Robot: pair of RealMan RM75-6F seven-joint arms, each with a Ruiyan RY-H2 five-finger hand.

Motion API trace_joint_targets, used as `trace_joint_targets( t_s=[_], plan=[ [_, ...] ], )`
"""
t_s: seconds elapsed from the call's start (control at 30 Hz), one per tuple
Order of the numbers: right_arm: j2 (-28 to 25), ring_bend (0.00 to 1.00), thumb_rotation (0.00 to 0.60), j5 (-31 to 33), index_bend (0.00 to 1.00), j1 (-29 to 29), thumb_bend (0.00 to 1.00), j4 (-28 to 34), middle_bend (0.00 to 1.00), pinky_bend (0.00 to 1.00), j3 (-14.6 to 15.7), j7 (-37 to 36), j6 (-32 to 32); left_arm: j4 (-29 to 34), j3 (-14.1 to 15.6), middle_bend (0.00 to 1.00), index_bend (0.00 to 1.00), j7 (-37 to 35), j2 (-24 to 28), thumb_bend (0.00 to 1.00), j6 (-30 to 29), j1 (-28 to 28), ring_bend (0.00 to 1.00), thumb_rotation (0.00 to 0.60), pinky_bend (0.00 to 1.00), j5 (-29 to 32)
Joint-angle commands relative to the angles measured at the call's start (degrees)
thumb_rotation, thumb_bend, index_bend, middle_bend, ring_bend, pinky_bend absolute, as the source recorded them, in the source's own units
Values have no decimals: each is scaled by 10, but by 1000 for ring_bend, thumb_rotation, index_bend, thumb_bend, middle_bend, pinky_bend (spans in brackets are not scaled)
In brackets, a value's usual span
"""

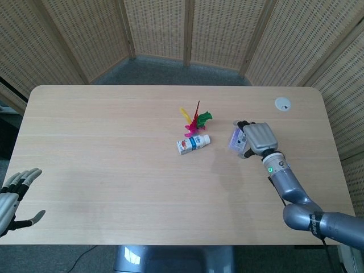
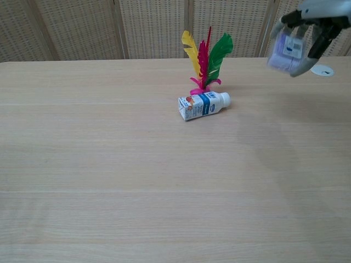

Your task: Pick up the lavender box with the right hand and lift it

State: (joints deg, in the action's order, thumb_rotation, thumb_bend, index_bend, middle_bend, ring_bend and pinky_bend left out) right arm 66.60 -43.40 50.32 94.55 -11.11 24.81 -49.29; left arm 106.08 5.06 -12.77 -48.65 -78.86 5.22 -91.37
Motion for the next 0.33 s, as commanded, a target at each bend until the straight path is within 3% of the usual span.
trace_joint_targets(
  t_s=[0.03,0.33],
  plan=[
    [-56,711,600,-1,278,0,168,64,622,456,-18,16,-30,-3,2,0,0,-3,-1,318,-3,-2,0,600,0,-3],
    [-101,708,600,9,275,2,166,117,621,449,-23,30,-49,-7,2,0,0,-8,-8,319,-2,0,0,600,0,-9]
  ],
)
